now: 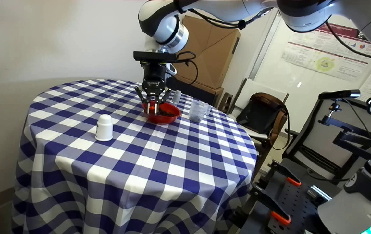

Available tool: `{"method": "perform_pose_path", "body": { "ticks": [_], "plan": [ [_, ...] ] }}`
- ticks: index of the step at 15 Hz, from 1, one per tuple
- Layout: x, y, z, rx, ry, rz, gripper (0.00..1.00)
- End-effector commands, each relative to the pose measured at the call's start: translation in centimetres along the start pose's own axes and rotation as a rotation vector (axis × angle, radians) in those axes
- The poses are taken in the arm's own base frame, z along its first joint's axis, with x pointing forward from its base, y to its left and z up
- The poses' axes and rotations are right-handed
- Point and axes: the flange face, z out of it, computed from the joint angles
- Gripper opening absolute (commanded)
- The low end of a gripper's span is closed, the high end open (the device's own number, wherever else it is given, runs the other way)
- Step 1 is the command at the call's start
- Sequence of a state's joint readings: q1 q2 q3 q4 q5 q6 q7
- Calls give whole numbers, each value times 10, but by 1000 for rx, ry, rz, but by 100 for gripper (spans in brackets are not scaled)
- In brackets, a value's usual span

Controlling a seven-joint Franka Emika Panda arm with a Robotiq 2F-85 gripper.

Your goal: Use the spoon to place some of the contents in the red bowl into the jug, pour the contents in the jug into the red bowl

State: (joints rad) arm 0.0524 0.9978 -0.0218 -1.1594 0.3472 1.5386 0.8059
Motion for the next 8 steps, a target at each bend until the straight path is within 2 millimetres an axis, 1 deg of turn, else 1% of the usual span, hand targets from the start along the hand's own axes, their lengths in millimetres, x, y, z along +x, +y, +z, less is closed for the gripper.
{"method": "perform_pose_path", "body": {
  "ticks": [1,4,8],
  "plan": [
    [10,-1,-6,107,13,32,9],
    [16,0,-10,158,29,45,9],
    [16,2,-14,194,43,38,9]
  ]
}}
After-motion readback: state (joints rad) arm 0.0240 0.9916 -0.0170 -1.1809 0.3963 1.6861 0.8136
